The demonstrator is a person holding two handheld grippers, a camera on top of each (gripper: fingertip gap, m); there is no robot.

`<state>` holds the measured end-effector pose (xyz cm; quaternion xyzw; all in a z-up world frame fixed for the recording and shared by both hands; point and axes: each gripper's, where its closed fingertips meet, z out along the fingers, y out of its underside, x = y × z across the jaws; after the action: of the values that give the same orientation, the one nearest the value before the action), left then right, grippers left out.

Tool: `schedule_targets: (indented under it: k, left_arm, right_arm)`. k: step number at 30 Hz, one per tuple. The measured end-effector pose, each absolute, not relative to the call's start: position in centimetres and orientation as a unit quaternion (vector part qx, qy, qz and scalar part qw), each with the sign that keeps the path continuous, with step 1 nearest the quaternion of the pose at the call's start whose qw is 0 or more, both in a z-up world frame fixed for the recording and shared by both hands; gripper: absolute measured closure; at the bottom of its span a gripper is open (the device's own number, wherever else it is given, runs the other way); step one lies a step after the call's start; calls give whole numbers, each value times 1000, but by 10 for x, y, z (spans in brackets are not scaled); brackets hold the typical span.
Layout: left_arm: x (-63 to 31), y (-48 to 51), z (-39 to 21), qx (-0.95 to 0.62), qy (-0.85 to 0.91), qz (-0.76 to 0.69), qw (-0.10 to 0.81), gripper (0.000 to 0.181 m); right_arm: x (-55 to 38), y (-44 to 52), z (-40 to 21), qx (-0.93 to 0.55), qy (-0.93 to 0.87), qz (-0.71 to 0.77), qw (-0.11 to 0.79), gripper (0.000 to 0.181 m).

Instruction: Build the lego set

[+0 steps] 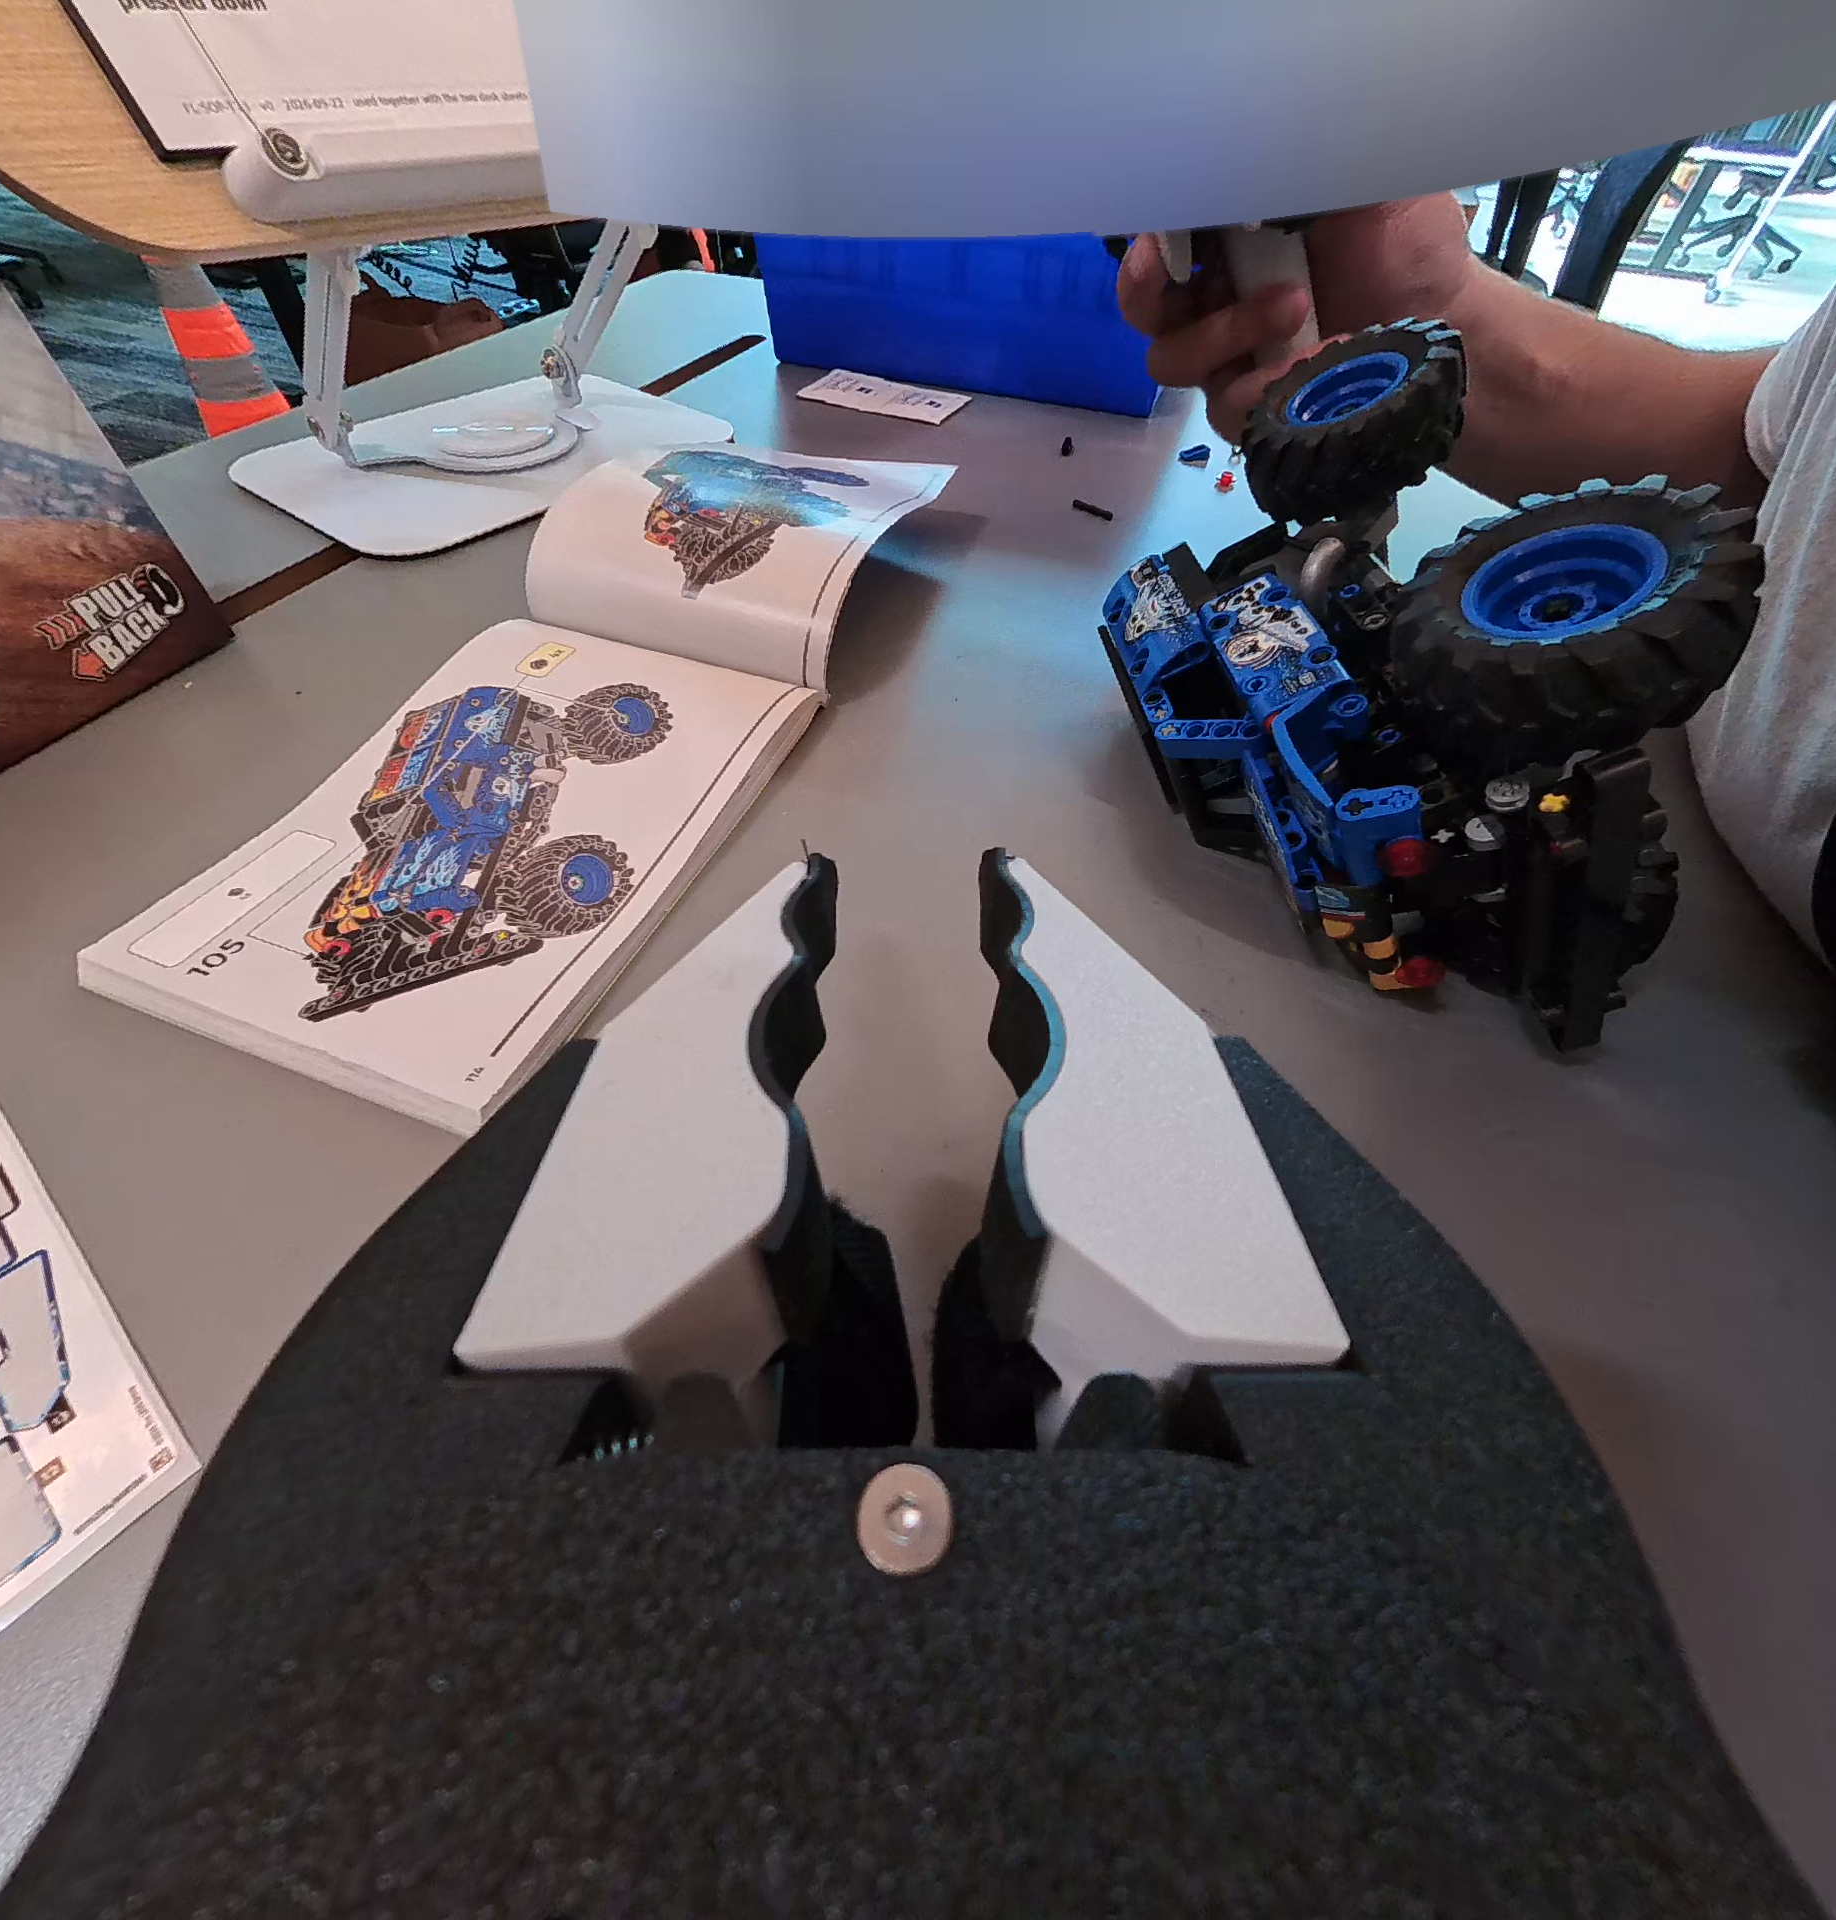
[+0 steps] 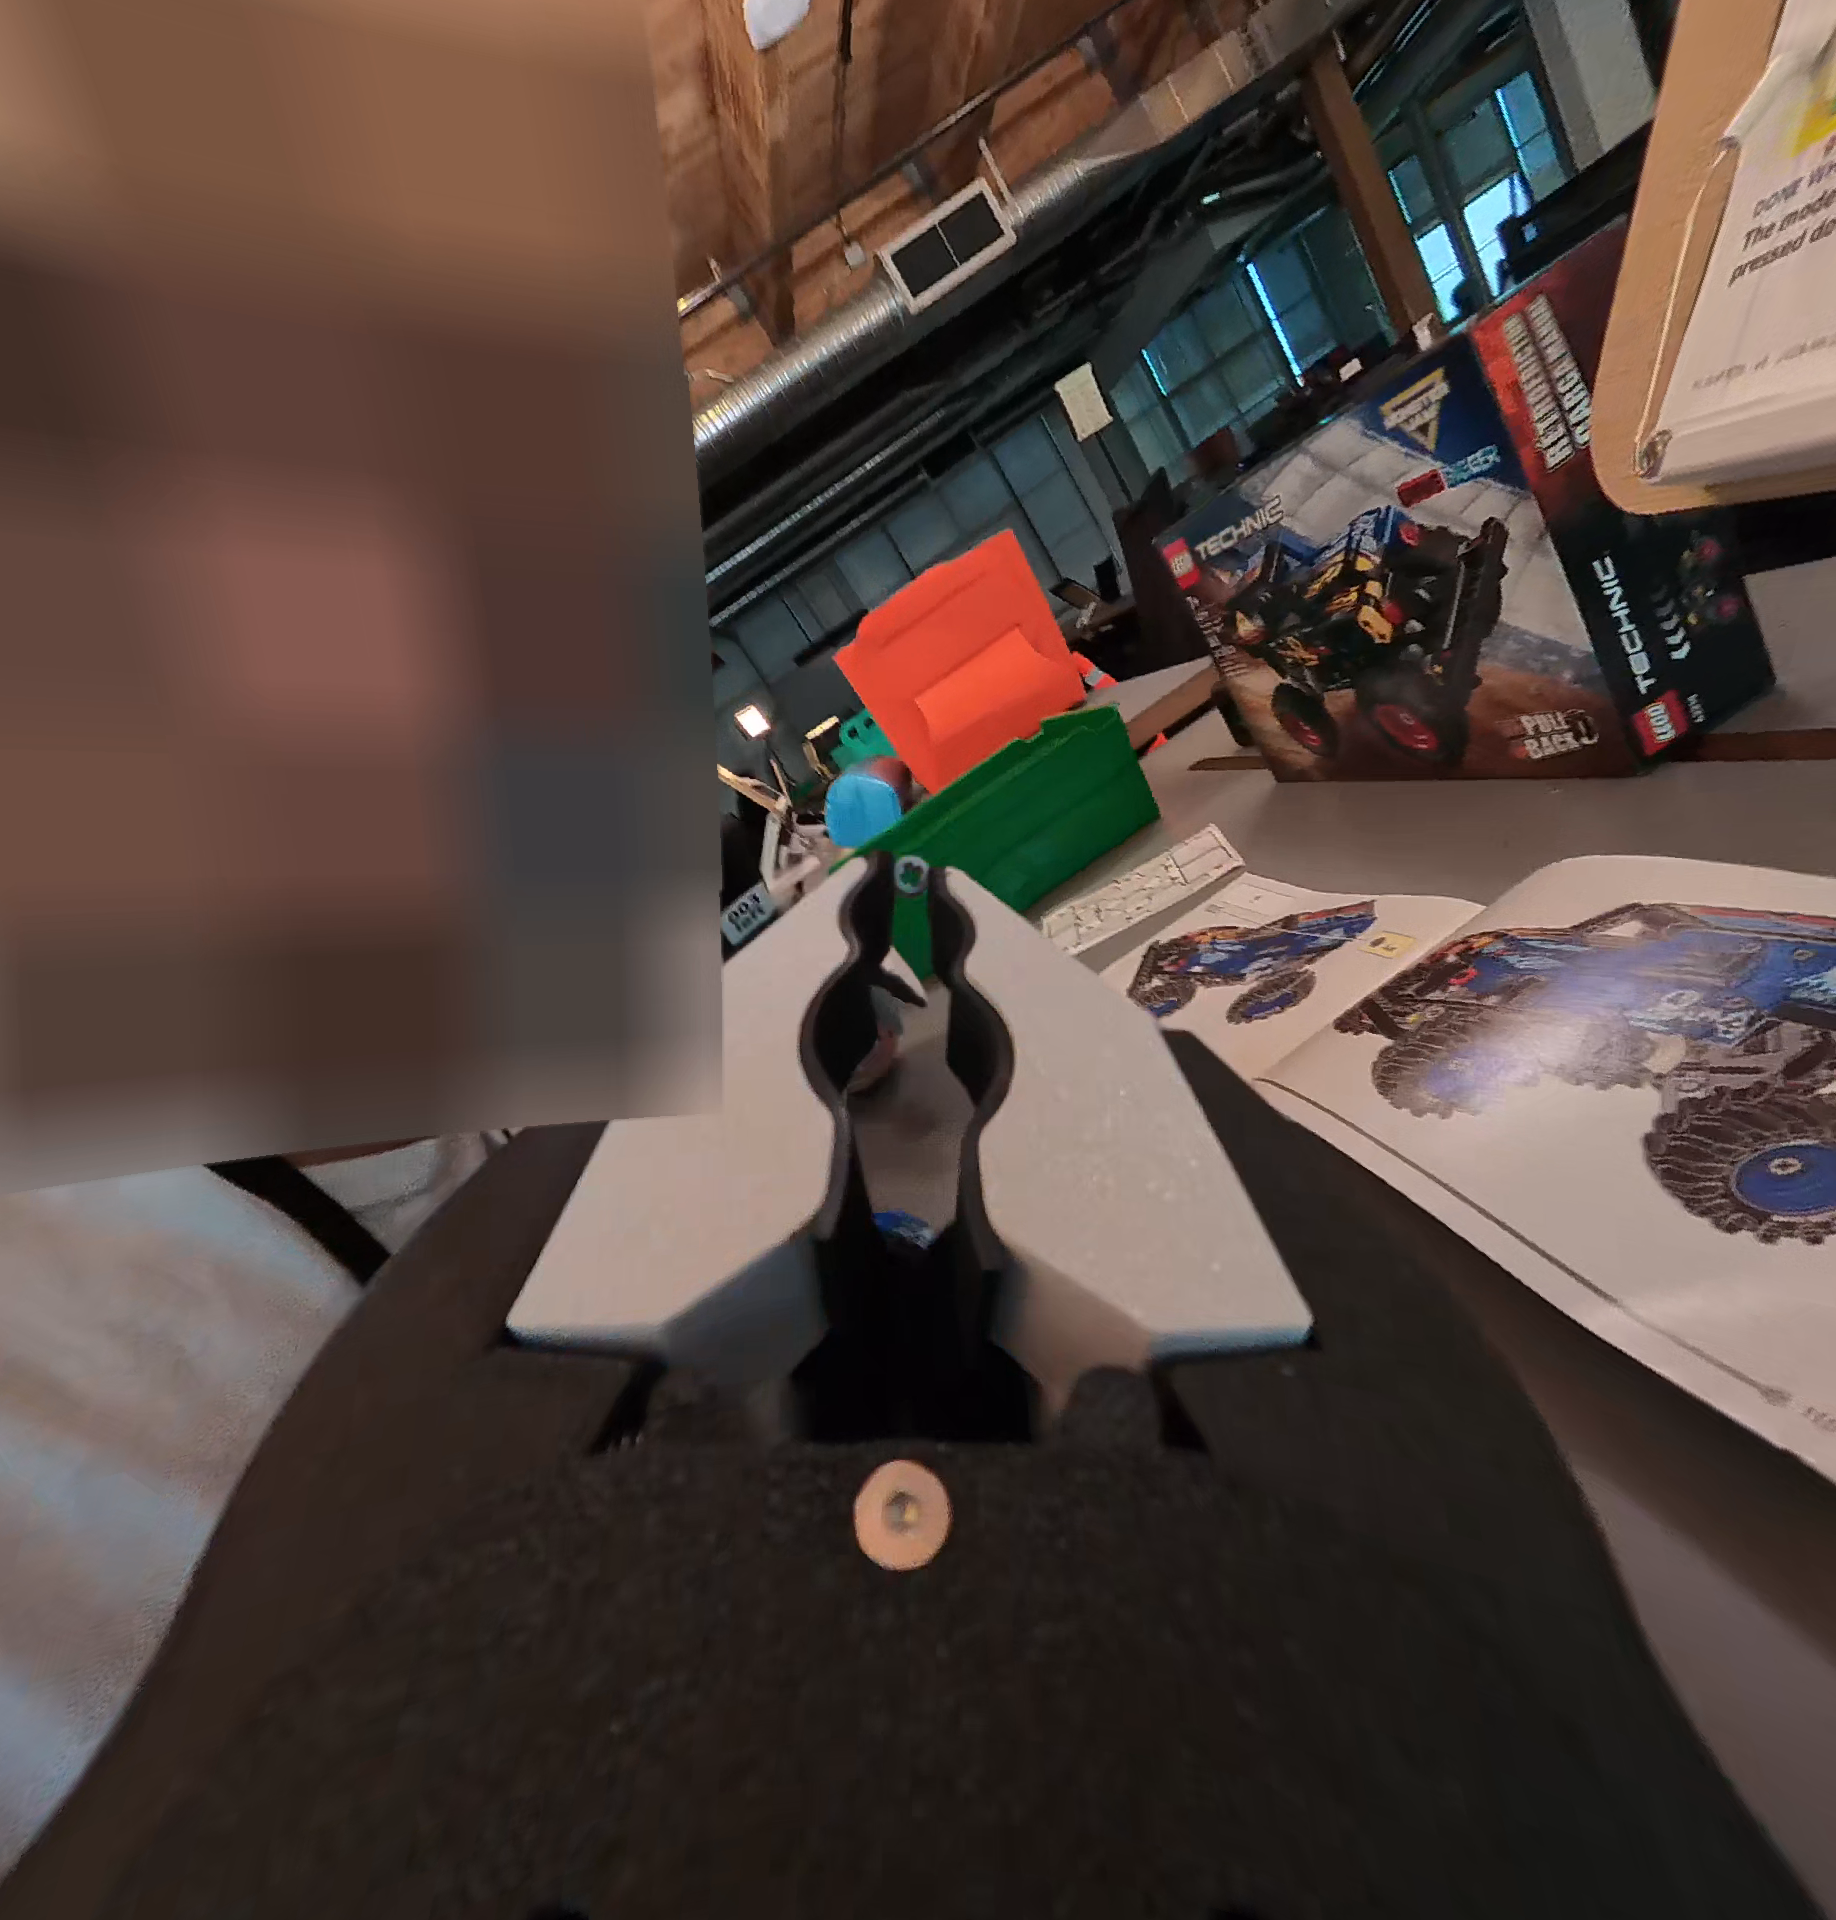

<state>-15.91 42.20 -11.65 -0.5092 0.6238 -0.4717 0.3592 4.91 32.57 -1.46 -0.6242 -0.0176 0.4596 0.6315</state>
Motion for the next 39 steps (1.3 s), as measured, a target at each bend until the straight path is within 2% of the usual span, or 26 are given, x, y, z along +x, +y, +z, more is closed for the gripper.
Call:
schedule_targets:
  k: [3, 7, 11, 14, 23, 27, 31, 34, 37, 39]
  left_arm:
    - [-159, 422, -116, -509, 624, -472, 360, 155]
    - [-159, 422, -116, -508, 625, -471, 360, 155]
    - [-159, 421, -117, -506, 626, -471, 361, 155]
    - [-159, 421, -117, -507, 626, -471, 359, 154]
    - [-160, 419, -117, -504, 630, -468, 360, 154]
    - [-165, 411, -105, -496, 607, -517, 344, 153]
    - [-172, 373, -76, -463, 573, -617, 276, 143]
    - [-171, 340, -73, -454, 584, -628, 241, 138]
    - [-168, 311, -79, -450, 607, -618, 219, 123]
    - [-166, 301, -78, -445, 613, -612, 226, 123]
  right_arm:
    - [40, 327, -21, -656, -54, 403, 636, 176]
    - [28, 334, -49, -737, -149, 219, 622, 175]
    - [45, 340, -84, -795, -228, -31, 561, 175]
    - [50, 341, -97, -801, -265, -113, 525, 175]
    - [51, 341, -102, -808, -266, -104, 515, 175]
    - [35, 342, -88, -809, -253, -22, 531, 175]
    - [-3, 336, -47, -804, -261, 88, 526, 175]
    - [-57, 321, -38, -815, -309, 191, 452, 175]
    - [-102, 313, -40, -824, -353, 228, 381, 175]
    - [-128, 303, -43, -817, -394, 270, 324, 176]
